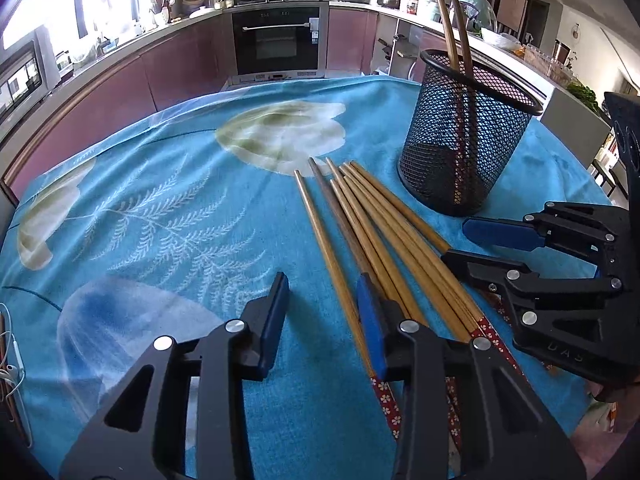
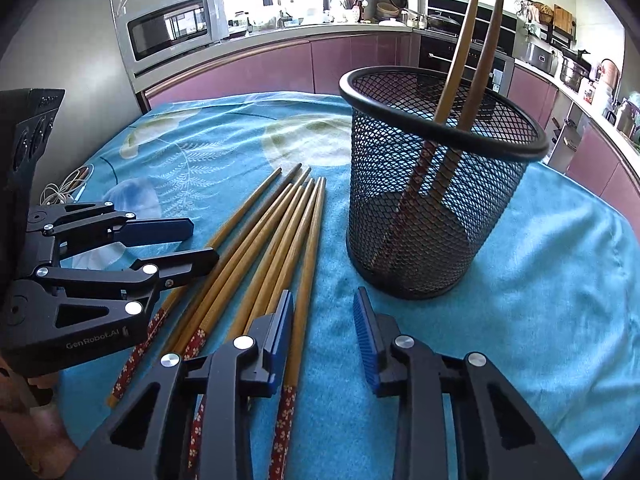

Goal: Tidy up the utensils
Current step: 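Move both grippers back over the remaining chopsticks on the cloth, then grasp a chopstick with the left gripper while the right gripper grasps another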

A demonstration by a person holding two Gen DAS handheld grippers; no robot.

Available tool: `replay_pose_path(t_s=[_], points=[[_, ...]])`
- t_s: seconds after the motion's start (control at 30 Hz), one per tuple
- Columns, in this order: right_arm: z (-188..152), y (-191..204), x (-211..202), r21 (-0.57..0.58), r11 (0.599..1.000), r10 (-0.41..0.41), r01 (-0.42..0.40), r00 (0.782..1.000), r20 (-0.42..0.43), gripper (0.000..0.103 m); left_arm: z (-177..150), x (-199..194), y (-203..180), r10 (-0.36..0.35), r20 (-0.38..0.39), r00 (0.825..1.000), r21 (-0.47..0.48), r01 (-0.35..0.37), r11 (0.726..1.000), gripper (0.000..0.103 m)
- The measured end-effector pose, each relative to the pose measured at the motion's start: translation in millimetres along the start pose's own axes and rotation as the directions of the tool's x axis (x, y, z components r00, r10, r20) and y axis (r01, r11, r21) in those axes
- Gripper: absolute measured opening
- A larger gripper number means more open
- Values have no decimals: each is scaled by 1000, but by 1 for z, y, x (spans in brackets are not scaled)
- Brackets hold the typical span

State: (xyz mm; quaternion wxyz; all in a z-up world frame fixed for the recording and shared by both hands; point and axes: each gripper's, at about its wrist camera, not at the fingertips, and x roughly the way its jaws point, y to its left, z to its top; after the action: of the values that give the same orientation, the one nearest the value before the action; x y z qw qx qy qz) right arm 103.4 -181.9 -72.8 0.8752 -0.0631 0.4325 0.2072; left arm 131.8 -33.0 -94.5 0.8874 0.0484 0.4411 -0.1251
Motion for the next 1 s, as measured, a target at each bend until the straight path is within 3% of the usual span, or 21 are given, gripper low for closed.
replay_pose_path(t_s=[0.33,0.43,0.6,1.0], points=[[2,-11,2,62,997,48,-48,999,-3,9,6,5,2,3,9,1000,-44,-2,999,19],[1,-15,1,87,994,66,-66,998,1,7,7,5,2,-5,9,1000,-58,6,998,12],[-1,-21,0,122,988,96,-96,995,6,6,5,4,5,-19,14,1000,-91,20,996,9],[-8,-22,-17,132,977,163,-166,986,39,6,-2,-14,10,-71,34,997,-113,75,991,8]])
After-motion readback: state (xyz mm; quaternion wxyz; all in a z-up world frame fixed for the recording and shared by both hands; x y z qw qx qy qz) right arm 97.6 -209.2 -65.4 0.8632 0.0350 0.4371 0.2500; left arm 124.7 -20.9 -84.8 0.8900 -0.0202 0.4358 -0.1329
